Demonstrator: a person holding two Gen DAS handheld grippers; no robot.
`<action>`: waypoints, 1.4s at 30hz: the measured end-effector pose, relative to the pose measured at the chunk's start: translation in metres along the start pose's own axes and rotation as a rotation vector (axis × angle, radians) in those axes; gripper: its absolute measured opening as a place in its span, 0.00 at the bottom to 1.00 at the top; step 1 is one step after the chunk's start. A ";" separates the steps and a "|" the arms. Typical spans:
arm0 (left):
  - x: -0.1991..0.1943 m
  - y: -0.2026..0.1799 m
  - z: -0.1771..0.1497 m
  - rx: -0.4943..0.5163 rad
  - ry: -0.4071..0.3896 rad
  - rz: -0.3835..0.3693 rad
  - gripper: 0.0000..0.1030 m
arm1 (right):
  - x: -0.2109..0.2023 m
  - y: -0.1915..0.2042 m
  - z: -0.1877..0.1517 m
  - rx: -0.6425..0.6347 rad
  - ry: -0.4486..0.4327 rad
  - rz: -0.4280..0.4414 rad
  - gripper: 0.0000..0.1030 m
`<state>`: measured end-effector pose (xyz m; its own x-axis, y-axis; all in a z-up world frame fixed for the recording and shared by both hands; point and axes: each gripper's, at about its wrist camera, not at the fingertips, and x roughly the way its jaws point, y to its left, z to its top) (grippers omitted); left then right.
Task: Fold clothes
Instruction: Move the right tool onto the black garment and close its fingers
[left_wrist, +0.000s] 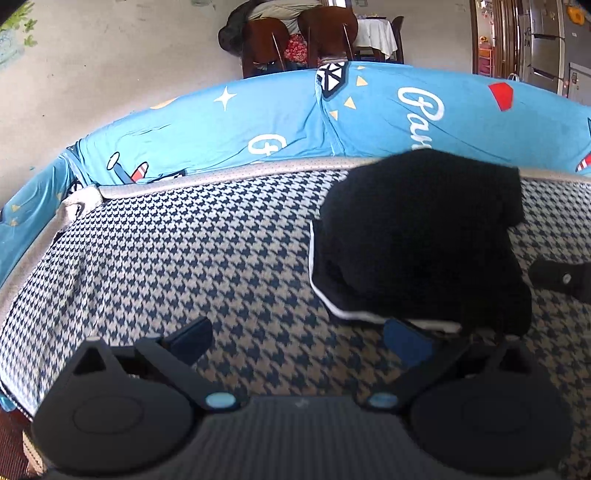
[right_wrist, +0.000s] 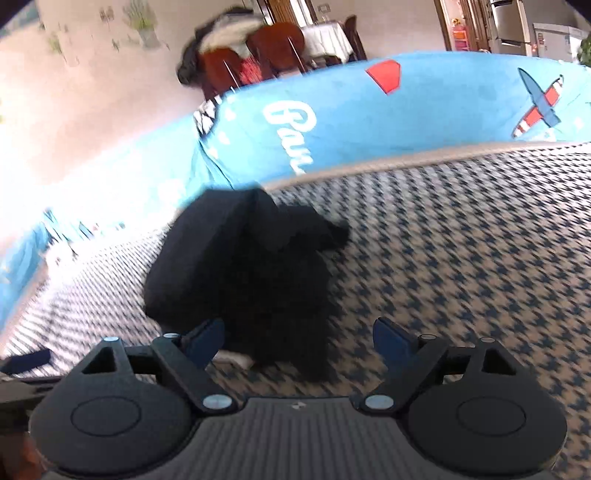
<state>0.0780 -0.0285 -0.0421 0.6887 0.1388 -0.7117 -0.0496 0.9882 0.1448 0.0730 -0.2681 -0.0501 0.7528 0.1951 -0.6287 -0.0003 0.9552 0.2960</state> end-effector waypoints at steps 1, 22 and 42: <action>0.004 0.003 0.005 -0.005 0.004 -0.003 1.00 | 0.001 0.001 0.003 0.005 -0.015 0.019 0.86; 0.088 0.048 0.054 -0.186 0.053 -0.042 1.00 | 0.078 0.030 0.038 -0.077 -0.049 0.072 0.44; 0.076 0.069 0.050 -0.228 -0.026 -0.163 1.00 | 0.064 0.102 -0.033 -0.413 0.057 0.357 0.14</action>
<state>0.1626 0.0466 -0.0519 0.7189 -0.0221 -0.6947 -0.0958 0.9868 -0.1305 0.0999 -0.1508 -0.0840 0.6218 0.5241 -0.5820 -0.5165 0.8330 0.1982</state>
